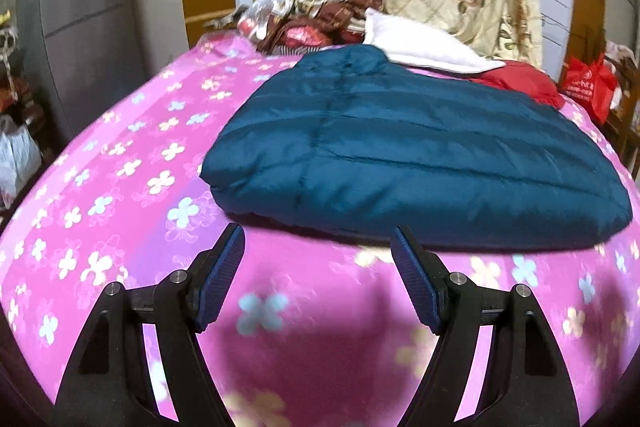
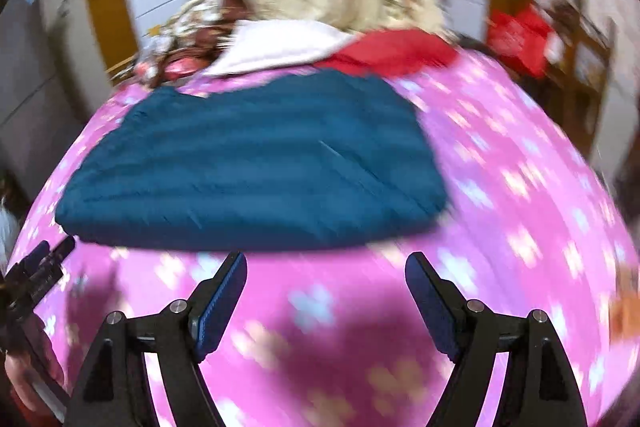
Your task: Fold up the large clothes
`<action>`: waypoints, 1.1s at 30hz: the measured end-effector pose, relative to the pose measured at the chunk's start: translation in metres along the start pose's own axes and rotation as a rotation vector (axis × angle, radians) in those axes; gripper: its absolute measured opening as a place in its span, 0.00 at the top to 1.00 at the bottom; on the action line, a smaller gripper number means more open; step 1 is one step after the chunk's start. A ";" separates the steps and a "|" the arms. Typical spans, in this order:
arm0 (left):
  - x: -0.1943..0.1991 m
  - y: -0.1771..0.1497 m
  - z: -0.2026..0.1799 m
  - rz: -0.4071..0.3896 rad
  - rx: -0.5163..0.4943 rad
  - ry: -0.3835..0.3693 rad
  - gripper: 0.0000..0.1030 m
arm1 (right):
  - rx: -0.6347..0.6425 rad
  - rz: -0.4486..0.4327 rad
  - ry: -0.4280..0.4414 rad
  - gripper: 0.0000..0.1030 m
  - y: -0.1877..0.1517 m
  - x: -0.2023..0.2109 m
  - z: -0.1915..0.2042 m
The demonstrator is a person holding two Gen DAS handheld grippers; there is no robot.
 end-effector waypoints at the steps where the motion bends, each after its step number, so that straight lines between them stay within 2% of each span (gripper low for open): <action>1: 0.006 -0.003 -0.005 -0.011 -0.014 0.004 0.26 | -0.044 -0.001 0.003 0.23 -0.014 0.008 -0.014; 6: 0.042 -0.027 -0.025 -0.057 -0.094 0.047 0.26 | -0.238 -0.033 0.022 0.23 -0.061 0.036 -0.070; 10: 0.062 -0.053 -0.033 -0.016 -0.088 0.053 0.26 | -0.303 -0.069 0.042 0.23 -0.076 0.050 -0.087; 13: 0.074 -0.074 -0.043 0.029 -0.092 0.047 0.26 | -0.288 -0.104 0.022 0.23 -0.081 0.062 -0.093; 16: 0.086 -0.080 -0.055 0.017 -0.149 0.070 0.26 | -0.257 -0.120 -0.007 0.23 -0.088 0.069 -0.096; 22: 0.127 -0.071 -0.079 -0.045 -0.160 0.018 0.26 | -0.228 -0.136 -0.029 0.23 -0.099 0.081 -0.104; 26: 0.148 -0.062 -0.080 -0.087 -0.158 -0.012 0.26 | -0.217 -0.150 -0.035 0.23 -0.098 0.093 -0.102; 33: 0.165 -0.056 -0.070 -0.078 -0.097 -0.073 0.26 | -0.158 -0.161 -0.061 0.23 -0.088 0.107 -0.081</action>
Point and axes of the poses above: each gripper's, at about its wrist camera, not at the fingertips, and x roughly against the way its jaws point, z to its left, y to its top, the point moved 10 cm from there along -x, roughly the way its jaws point, and after that the axes turned 10 degrees about y, right-handed, at the moved point
